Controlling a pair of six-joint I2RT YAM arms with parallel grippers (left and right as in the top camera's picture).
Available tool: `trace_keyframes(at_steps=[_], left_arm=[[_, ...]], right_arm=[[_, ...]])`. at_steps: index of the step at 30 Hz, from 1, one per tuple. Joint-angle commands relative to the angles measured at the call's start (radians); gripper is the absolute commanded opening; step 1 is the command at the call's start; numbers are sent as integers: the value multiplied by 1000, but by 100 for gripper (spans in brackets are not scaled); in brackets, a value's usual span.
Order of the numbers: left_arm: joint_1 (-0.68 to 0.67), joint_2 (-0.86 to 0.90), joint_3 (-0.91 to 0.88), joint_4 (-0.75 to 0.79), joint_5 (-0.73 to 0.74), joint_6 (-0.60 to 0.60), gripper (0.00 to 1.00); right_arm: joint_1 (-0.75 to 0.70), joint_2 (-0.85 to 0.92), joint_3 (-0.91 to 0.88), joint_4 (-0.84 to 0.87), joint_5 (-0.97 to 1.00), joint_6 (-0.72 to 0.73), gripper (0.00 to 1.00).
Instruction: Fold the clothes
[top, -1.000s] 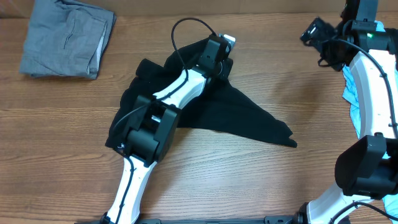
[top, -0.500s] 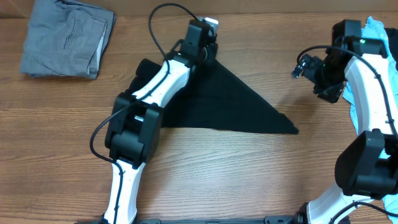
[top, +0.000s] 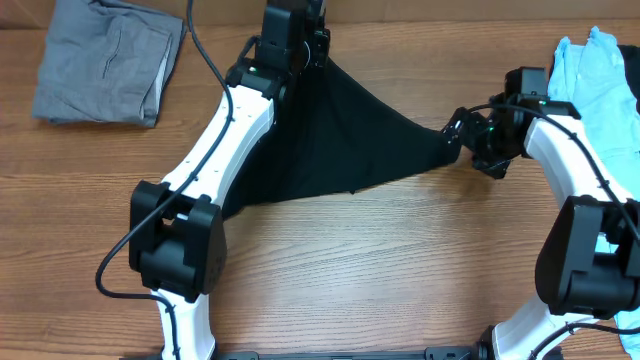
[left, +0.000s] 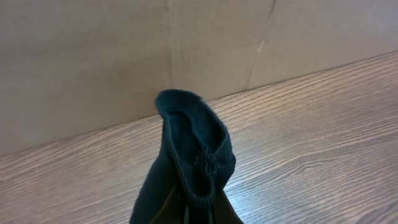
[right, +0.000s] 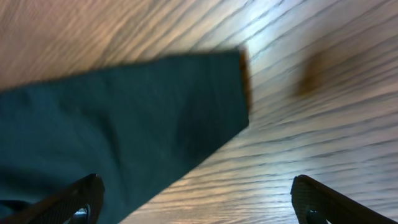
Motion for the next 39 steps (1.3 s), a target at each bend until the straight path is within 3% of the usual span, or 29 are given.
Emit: trace_keyframes(at_steps=[1, 10, 17, 26, 34, 37, 39], left_arm=[[7, -21, 22, -13, -6, 1, 4], [7, -21, 22, -30, -10, 2, 5], [8, -21, 21, -64, -45, 2, 6], [8, -21, 21, -90, -61, 1, 6], [8, -21, 21, -90, -61, 1, 6], [8, -21, 21, -90, -61, 1, 7], [8, -21, 21, -88, -61, 1, 7]], right_arm=[[-1, -5, -11, 19, -13, -2, 100], [-1, 2, -11, 182, -4, 1, 99], [-1, 78, -11, 280, 32, -18, 91], [-1, 155, -11, 310, 116, -60, 86], [-1, 196, -11, 322, 48, -58, 51], [-1, 198, -10, 321, 48, -54, 33], [-1, 197, -5, 319, 47, -47, 15]])
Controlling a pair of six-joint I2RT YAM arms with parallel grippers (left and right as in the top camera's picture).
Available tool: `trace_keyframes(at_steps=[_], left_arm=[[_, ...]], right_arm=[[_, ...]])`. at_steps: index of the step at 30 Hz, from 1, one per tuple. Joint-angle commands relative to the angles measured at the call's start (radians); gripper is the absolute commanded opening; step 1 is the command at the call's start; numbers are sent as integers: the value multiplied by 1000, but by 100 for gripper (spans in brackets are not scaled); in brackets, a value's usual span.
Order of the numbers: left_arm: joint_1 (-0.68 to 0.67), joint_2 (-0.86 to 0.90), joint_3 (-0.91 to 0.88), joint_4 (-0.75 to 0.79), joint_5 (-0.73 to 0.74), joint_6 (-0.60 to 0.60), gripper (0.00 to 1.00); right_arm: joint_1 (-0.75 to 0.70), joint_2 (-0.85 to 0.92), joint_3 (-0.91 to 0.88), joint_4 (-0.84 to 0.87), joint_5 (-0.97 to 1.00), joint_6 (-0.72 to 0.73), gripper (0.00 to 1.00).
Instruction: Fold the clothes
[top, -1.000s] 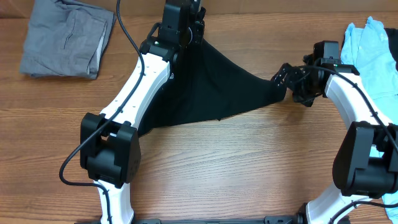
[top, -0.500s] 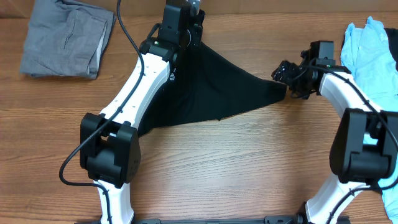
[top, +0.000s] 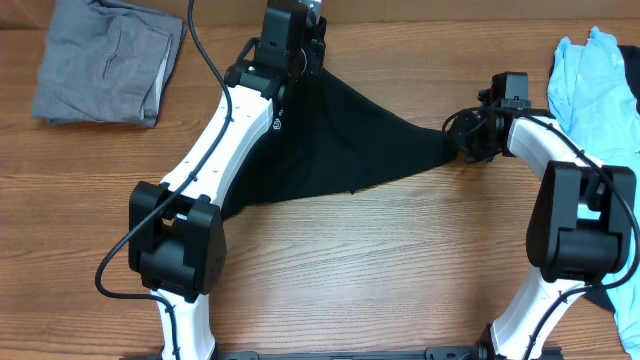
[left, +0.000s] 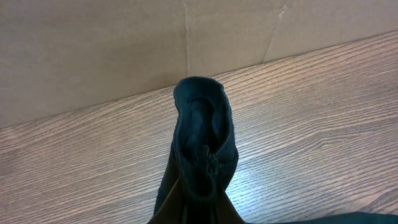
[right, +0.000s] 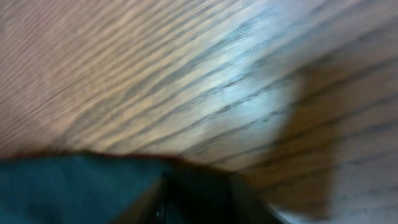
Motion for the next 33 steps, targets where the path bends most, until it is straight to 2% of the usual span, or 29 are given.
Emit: trace_keyframes(at_steps=[1, 12, 17, 26, 33], left_arm=[[7, -21, 21, 6, -16, 1, 6], [7, -72, 22, 66, -20, 33, 4], [7, -158, 22, 58, -126, 39, 4], [-1, -428, 22, -18, -258, 47, 4], [-74, -660, 22, -96, -443, 82, 4]], right_arm=[[-2, 14, 8, -1, -11, 3, 5], [-3, -79, 177, -148, 9, 6, 4], [-3, -179, 227, -202, 88, 7, 4], [-3, -488, 242, -241, 143, 38, 4], [-3, -785, 242, -243, 158, 53, 4]])
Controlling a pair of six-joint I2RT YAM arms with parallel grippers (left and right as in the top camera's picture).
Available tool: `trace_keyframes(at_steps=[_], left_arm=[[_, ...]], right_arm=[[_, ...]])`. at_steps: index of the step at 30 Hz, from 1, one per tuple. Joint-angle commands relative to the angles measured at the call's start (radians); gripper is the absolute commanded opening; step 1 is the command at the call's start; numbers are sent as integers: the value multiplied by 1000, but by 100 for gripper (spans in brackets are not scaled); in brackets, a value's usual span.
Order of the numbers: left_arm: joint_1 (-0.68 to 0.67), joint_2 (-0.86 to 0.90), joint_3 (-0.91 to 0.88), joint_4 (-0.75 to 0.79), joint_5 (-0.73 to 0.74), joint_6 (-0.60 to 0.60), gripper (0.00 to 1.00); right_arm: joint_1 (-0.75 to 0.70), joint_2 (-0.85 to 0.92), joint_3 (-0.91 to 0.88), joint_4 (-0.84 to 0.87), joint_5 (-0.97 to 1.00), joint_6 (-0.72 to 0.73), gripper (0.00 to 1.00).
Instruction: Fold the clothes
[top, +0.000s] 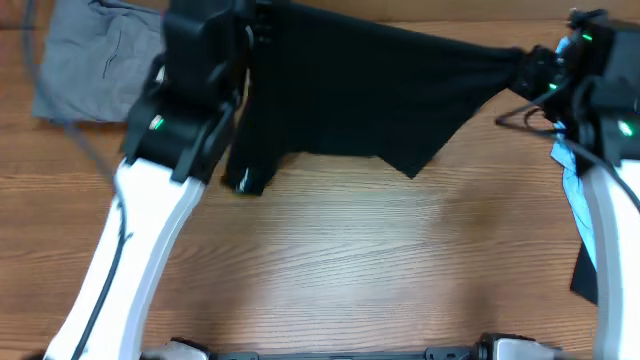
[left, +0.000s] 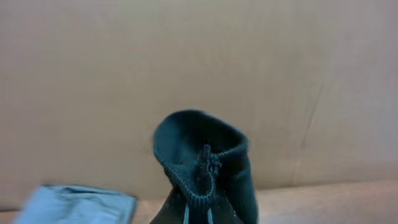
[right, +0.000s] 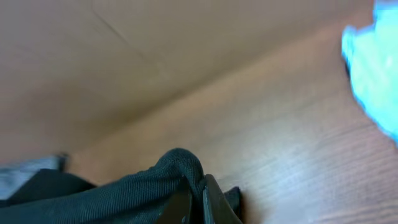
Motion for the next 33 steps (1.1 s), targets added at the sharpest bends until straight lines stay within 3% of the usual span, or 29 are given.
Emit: trace_keyframes(at_steps=[1, 9, 14, 20, 27, 30, 33], left_arm=[[-66, -119, 22, -32, -192, 47, 4], [-327, -217, 22, -43, -611, 163, 4], [-418, -218, 22, 32, -766, 204, 4], [-344, -153, 22, 80, -749, 203, 4], [-190, 53, 22, 70, -704, 150, 9], [-134, 156, 22, 29, -581, 87, 11], [-76, 298, 22, 1, -323, 33, 19]], right_arm=[[-3, -154, 34, -1, 36, 15, 4], [-3, -380, 34, -31, 49, 50, 4], [-3, -433, 40, -29, 138, 75, 4], [-3, -331, 45, -26, 246, 120, 4], [-3, -28, 45, -20, 246, 154, 4], [-11, 100, 45, -13, 246, 172, 4], [-23, 217, 45, 2, 254, 172, 6]])
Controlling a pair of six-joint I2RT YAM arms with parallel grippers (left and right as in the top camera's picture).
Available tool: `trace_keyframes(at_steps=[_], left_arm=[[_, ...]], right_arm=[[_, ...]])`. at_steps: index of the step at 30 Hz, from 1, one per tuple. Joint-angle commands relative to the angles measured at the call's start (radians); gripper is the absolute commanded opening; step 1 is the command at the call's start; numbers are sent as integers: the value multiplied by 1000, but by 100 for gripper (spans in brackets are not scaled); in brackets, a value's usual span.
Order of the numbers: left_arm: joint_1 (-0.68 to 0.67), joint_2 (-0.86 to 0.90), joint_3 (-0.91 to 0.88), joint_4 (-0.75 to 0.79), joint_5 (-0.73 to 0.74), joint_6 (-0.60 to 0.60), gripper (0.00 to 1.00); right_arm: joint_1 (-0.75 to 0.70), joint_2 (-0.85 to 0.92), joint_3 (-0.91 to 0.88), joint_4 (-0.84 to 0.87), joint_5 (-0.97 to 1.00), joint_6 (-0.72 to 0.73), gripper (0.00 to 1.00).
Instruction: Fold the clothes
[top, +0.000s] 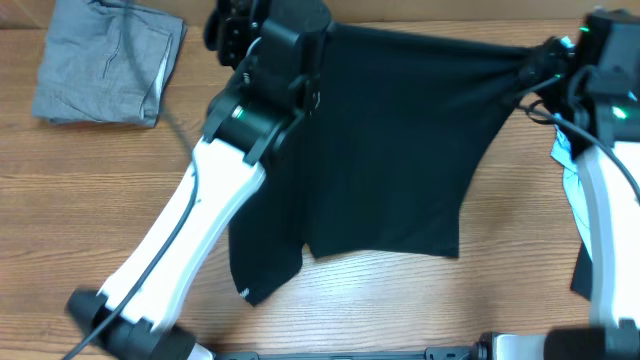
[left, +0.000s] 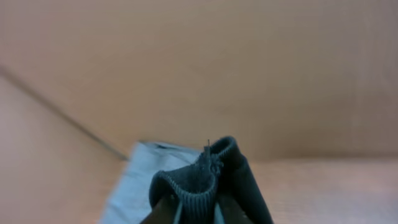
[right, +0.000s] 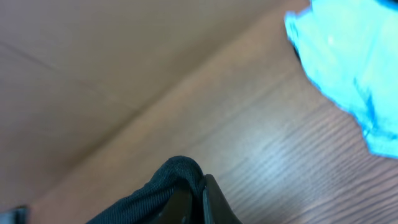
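A black garment (top: 400, 140) hangs spread in the air between my two grippers, its lower hem and a sleeve dangling toward the table's front. My left gripper (top: 305, 35) is shut on the garment's top left edge; in the left wrist view its jaws pinch a ribbed black hem (left: 196, 186). My right gripper (top: 545, 55) is shut on the top right corner, where a fold of black cloth (right: 174, 180) bulges from its jaws.
A folded grey garment (top: 105, 60) lies at the table's back left, also seen as a pale patch (left: 134, 180). Light blue cloth (top: 575, 170) lies at the right edge, the same light blue cloth (right: 348, 68) showing in the right wrist view. A cardboard wall (left: 186, 62) backs the wooden table (top: 120, 200).
Both grippers hold the black garment still higher, so it hangs longer and wider toward the front. The left arm has swung right and forward in the overhead view.
First the left gripper held one corner of the black garment at the back while the right gripper was open beside its right tip. Then the right gripper was shut on that tip. Afterwards both held it lifted and stretched, and now it hangs fully spread.
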Motion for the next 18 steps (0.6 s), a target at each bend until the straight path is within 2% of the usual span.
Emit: trace_keyframes(at_steps=[1, 3, 4, 5, 6, 7, 8, 10, 12, 17, 18], left_arm=[[84, 138, 19, -3, 299, -104, 24], [107, 212, 19, 3, 421, -106, 29], [116, 246, 19, 8, 475, -109, 35], [127, 283, 19, 14, 534, -108, 43], [135, 314, 19, 18, 573, -108, 52], [145, 346, 19, 21, 610, -108, 58], [157, 396, 19, 21, 636, -109, 71], [165, 423, 19, 9, 633, -109, 75], [169, 427, 19, -8, 630, -109, 76], [169, 372, 19, -68, 629, -108, 87], [169, 357, 19, -87, 629, -108, 87]], right_arm=[[-29, 90, 6, 19, 77, 18, 14], [-39, 133, 6, 20, 77, 18, 20], [-42, 149, 6, 19, 77, 18, 27], [-47, 169, 6, 17, 77, 18, 42], [-49, 182, 6, 15, 77, 18, 51], [-50, 192, 6, 11, 77, 17, 54], [-50, 204, 6, -2, 77, 14, 62], [-50, 204, 6, -18, 77, 14, 75], [-50, 201, 6, -28, 77, 14, 79], [-50, 201, 6, -72, 31, 14, 100], [-50, 201, 6, -85, 21, 14, 100]])
